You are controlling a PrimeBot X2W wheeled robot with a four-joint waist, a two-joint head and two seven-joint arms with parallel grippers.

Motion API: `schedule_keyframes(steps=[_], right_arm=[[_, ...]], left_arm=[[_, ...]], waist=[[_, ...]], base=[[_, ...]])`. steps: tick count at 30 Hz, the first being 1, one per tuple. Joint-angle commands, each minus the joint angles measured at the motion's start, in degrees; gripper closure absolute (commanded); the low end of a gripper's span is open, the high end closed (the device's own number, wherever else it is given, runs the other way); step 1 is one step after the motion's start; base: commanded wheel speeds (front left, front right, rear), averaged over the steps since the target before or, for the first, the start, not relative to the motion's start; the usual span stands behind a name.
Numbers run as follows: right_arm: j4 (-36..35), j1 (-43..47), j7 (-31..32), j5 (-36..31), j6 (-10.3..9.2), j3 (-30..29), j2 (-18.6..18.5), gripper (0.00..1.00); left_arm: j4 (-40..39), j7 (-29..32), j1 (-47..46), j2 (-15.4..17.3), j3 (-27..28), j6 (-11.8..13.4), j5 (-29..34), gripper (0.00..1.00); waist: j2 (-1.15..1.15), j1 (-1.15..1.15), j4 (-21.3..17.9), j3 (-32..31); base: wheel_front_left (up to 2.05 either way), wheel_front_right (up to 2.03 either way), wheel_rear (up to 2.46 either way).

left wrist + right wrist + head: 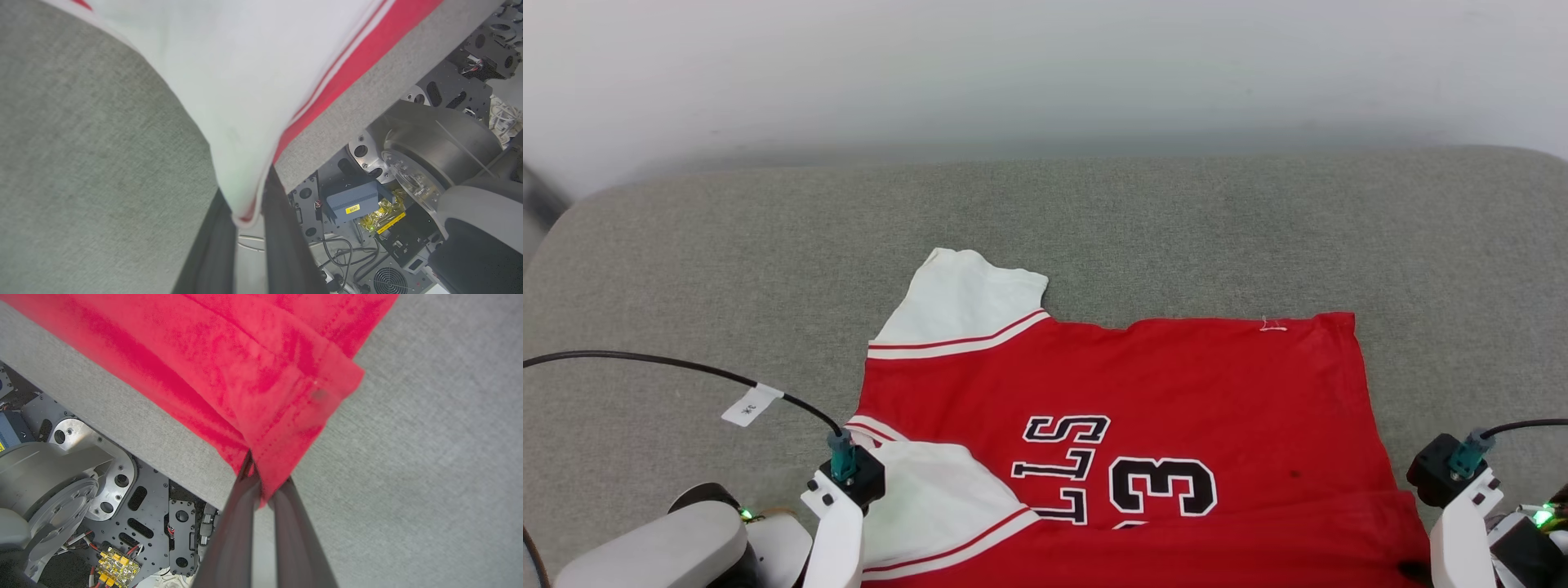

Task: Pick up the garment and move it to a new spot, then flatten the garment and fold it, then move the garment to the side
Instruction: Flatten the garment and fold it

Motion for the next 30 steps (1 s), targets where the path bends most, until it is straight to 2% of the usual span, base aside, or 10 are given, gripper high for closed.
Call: schedule_keyframes(steps=[1, 2, 8, 13, 17, 21, 25, 30], right_arm=[[0.5, 0.4, -0.4, -0.5, -0.07, -0.6, 0.3, 0.56], [1.0, 0.7, -0.8, -0.9, -0.06, -0.9, 0.8, 0.0], [1.2, 1.9, -4.9, -3.4, -0.05, -3.7, 1.9, 0.0], [0.9, 3.5, -14.8, -8.9, -0.05, -11.3, 3.3, 0.0], [2.1, 5.5, -25.5, -14.7, -0.05, -22.0, 8.2, 0.0], [1.1, 8.2, -32.9, -22.2, -0.05, -32.4, 14.9, 0.0], [-3.0, 11.3, -38.6, -29.1, -0.05, -42.0, 23.0, 0.0], [-10.4, 14.8, -43.3, -33.6, -0.05, -48.2, 32.3, 0.0]], left_arm=[[0.5, -0.4, 0.8, -0.2, 0.2, 0.3, 0.5, 0.83], [0.7, -1.2, 0.7, -0.5, 0.2, 0.3, 1.1, 0.0], [0.9, -3.2, 0.3, 0.4, 0.7, 0.2, 1.8, 0.0], [-0.9, -8.0, -2.0, 3.0, 3.8, 1.2, 3.0, 0.0], [0.0, -14.5, -4.6, 3.7, 6.8, 3.6, 7.3, 0.0], [2.7, -19.1, -7.6, 2.5, 9.2, 5.3, 10.0, 0.0], [6.4, -18.4, -12.5, 0.6, 10.2, 5.4, 11.9, 0.0], [10.6, -15.9, -19.6, -3.0, 12.0, 4.9, 11.8, 0.0]], waist=[[0.0, 0.0, 0.0, 0.0], [0.0, 0.0, 0.1, -0.1], [0.0, 0.0, 0.7, -2.4], [0.0, 0.0, 0.8, -3.7], [0.0, 0.0, 0.3, -3.4], [0.0, 0.0, -0.6, -1.9], [0.0, 0.0, -1.5, 0.4], [0.0, 0.0, -3.1, 4.4]], base=[[0.0, 0.0, 0.0], [0.0, 0.0, 0.0], [0.0, 0.0, 0.0], [0.0, 0.0, 0.0], [0.0, 0.0, 0.0], [0.0, 0.0, 0.0], [0.0, 0.0, 0.0], [0.0, 0.0, 0.0]])
